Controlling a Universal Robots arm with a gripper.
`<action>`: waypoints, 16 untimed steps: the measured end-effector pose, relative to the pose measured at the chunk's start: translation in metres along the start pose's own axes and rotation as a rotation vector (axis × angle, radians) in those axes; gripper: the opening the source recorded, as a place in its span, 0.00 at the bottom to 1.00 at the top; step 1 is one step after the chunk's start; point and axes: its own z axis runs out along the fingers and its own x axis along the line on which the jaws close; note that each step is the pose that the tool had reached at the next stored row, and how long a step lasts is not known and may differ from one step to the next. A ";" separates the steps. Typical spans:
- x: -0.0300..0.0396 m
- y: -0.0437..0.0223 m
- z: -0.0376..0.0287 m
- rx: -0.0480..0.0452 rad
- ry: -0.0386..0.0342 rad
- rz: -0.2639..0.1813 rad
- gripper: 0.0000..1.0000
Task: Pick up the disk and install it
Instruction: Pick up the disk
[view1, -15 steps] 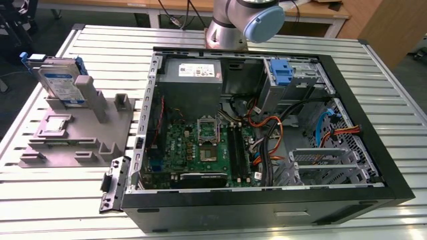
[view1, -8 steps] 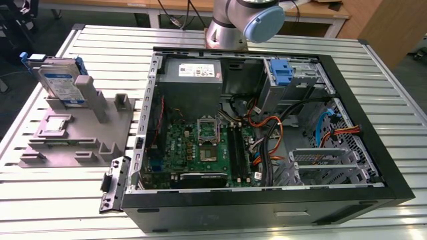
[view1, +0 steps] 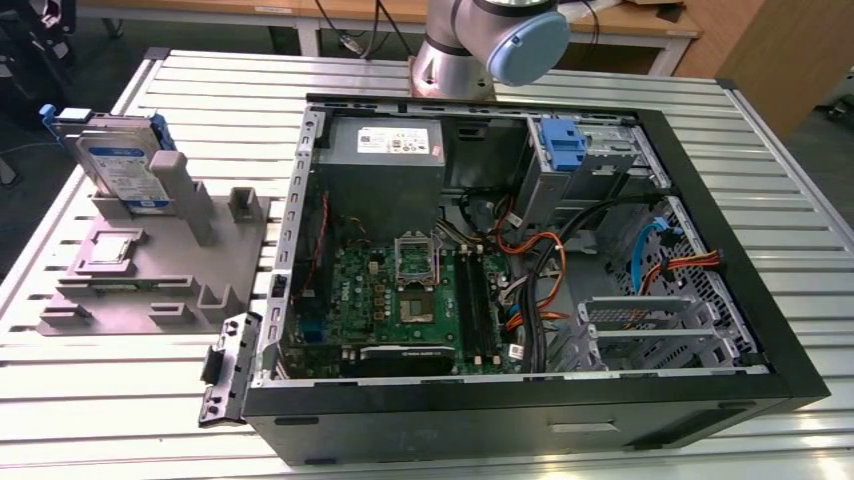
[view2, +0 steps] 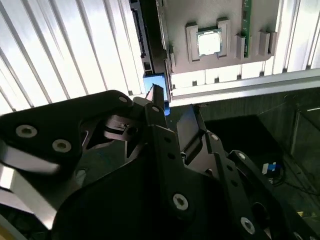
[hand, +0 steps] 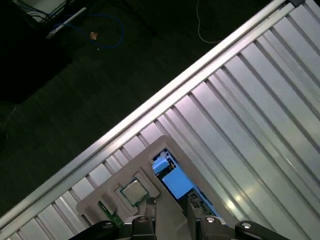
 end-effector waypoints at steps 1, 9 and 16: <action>0.0000 0.0000 0.0002 0.0001 0.0008 -0.018 0.38; 0.0000 0.0000 0.0018 0.0054 0.0029 -0.152 0.38; 0.0007 0.0011 0.0036 0.0286 -0.0124 -0.180 0.38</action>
